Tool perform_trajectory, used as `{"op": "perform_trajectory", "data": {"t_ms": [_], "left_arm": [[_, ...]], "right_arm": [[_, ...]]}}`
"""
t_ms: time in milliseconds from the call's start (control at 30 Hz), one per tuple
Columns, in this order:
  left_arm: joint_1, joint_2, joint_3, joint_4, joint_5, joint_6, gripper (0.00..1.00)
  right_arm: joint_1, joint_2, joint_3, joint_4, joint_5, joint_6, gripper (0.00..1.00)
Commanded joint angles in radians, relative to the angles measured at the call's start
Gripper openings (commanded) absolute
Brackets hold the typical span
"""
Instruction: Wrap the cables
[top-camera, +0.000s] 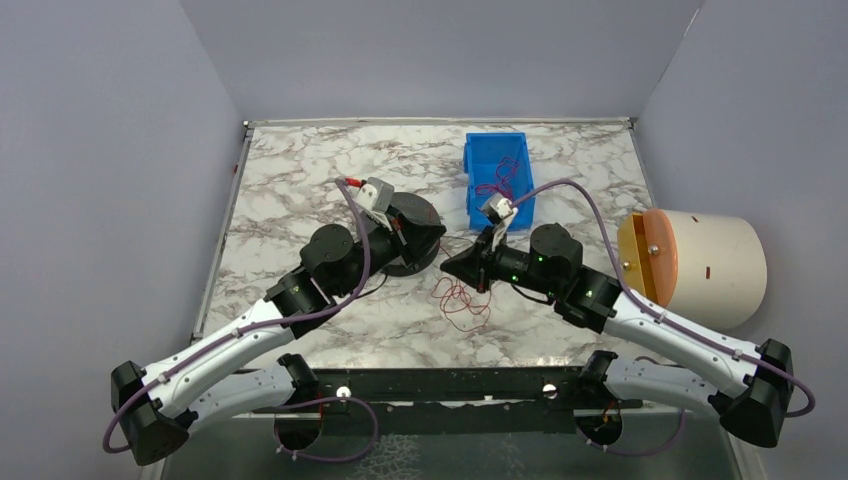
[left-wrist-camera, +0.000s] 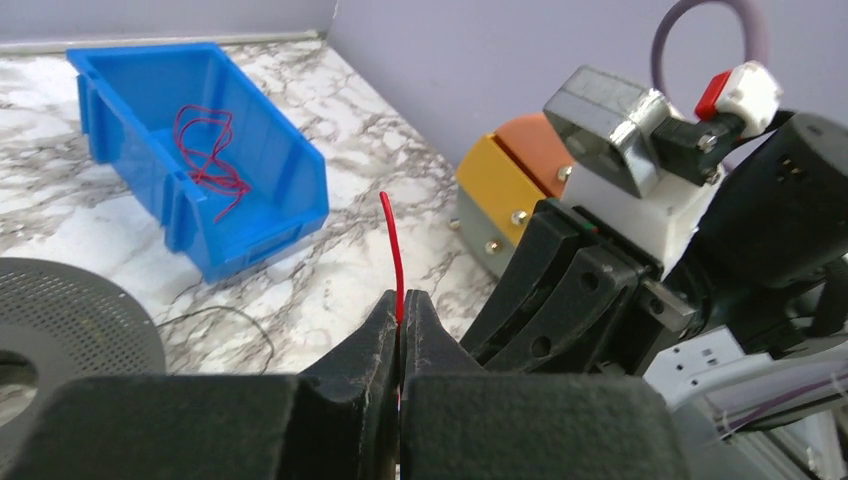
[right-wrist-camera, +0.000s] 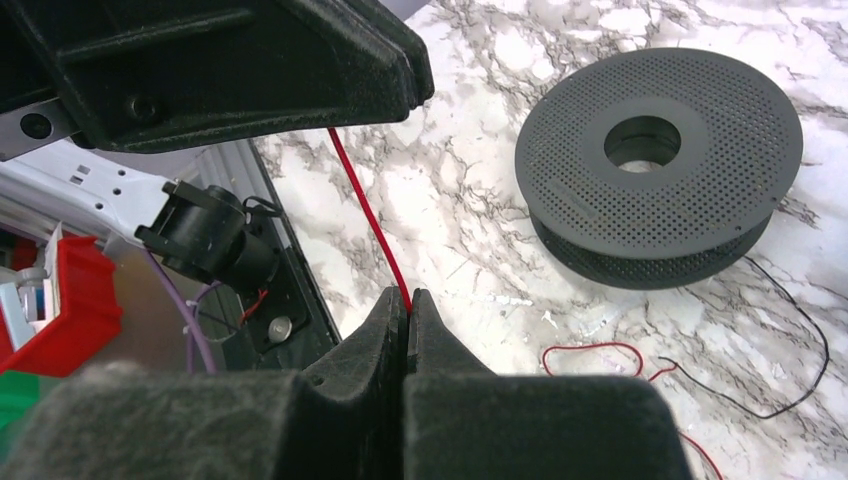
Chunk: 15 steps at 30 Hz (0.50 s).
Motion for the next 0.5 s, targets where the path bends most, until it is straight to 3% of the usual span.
{"op": "perform_trajectory", "data": {"t_ms": [0,467], "left_arm": [[0.002,-0.025,-0.028,0.254,-0.024,-0.083,0.0],[0.001,0.021,-0.104,0.586,0.088,-0.112,0.0]], "right_arm": [[0.003,0.0,-0.025,0.086,-0.046,-0.016,0.01],[0.004,0.056,-0.016,0.206,-0.249,-0.009,0.01]]}}
